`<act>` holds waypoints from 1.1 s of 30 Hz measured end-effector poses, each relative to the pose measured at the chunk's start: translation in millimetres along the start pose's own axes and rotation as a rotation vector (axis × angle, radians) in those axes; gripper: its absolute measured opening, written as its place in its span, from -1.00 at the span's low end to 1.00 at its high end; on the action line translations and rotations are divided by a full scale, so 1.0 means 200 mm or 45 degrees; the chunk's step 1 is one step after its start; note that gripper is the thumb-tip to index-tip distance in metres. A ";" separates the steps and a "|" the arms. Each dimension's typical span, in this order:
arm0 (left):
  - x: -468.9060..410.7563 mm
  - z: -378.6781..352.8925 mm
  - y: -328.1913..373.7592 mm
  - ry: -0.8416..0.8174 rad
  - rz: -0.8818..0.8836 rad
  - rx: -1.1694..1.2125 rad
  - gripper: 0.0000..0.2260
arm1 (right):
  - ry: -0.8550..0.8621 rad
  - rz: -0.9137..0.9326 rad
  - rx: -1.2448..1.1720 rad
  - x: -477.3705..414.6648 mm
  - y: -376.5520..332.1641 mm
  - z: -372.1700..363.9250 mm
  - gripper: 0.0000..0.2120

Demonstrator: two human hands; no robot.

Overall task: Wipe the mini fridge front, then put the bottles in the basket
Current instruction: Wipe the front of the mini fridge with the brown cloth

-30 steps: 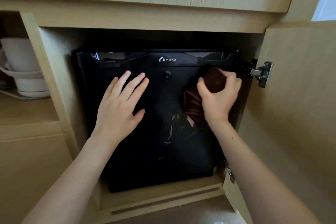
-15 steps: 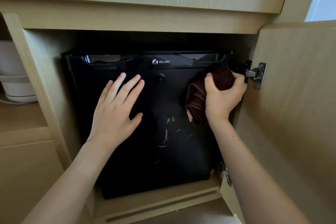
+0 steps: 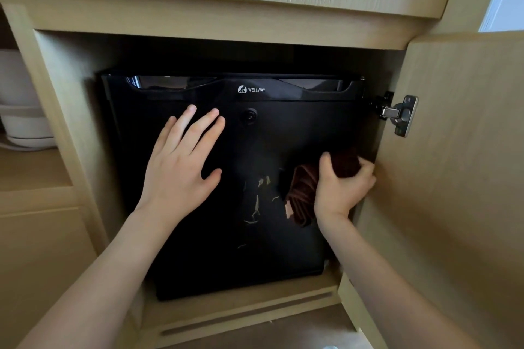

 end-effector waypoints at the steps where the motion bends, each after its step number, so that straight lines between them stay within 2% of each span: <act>1: 0.00 0.00 0.00 0.000 -0.001 0.000 -0.24 | 0.011 0.024 -0.040 -0.04 -0.05 -0.03 -0.58; 5: 0.01 -0.01 0.00 0.004 0.003 -0.007 -0.25 | -0.067 0.195 -0.111 -0.14 -0.26 -0.16 -0.56; 11: 0.03 -0.01 -0.02 0.001 -0.023 -0.013 -0.26 | -0.103 0.069 -0.031 0.16 0.04 -0.01 -0.59; 14: 0.04 -0.01 -0.03 0.001 -0.037 -0.019 -0.27 | -0.113 0.094 -0.039 0.13 -0.02 -0.06 -0.58; 19: 0.05 -0.02 -0.03 0.022 -0.046 -0.017 -0.29 | -0.264 0.487 0.005 0.04 -0.26 -0.19 -0.55; 22: 0.07 -0.03 -0.04 0.007 -0.050 -0.016 -0.30 | -0.499 0.714 0.085 0.16 -0.17 -0.19 -0.56; 25: 0.11 -0.04 -0.07 -0.013 -0.065 -0.018 -0.31 | -0.754 0.799 0.194 0.33 -0.03 -0.15 -0.57; 27: 0.13 -0.04 -0.08 -0.022 -0.078 -0.014 -0.31 | -0.724 0.766 0.163 0.31 -0.05 -0.15 -0.58; 31: 0.14 -0.05 -0.10 -0.013 -0.078 -0.025 -0.34 | -0.441 0.640 0.002 0.19 -0.27 -0.25 -0.58; 33: 0.14 -0.05 -0.09 -0.006 -0.081 -0.018 -0.34 | -0.495 0.718 0.023 0.23 -0.28 -0.28 -0.57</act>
Point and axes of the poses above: each hand's wrist, its own x-axis away from the middle knuckle, its own z-axis out of the back of the hand, y = z × x, the point moved 7 cm from there along -x, towards the middle knuckle, and after that the axes turned 11 degrees about z, right-handed, at the moved point
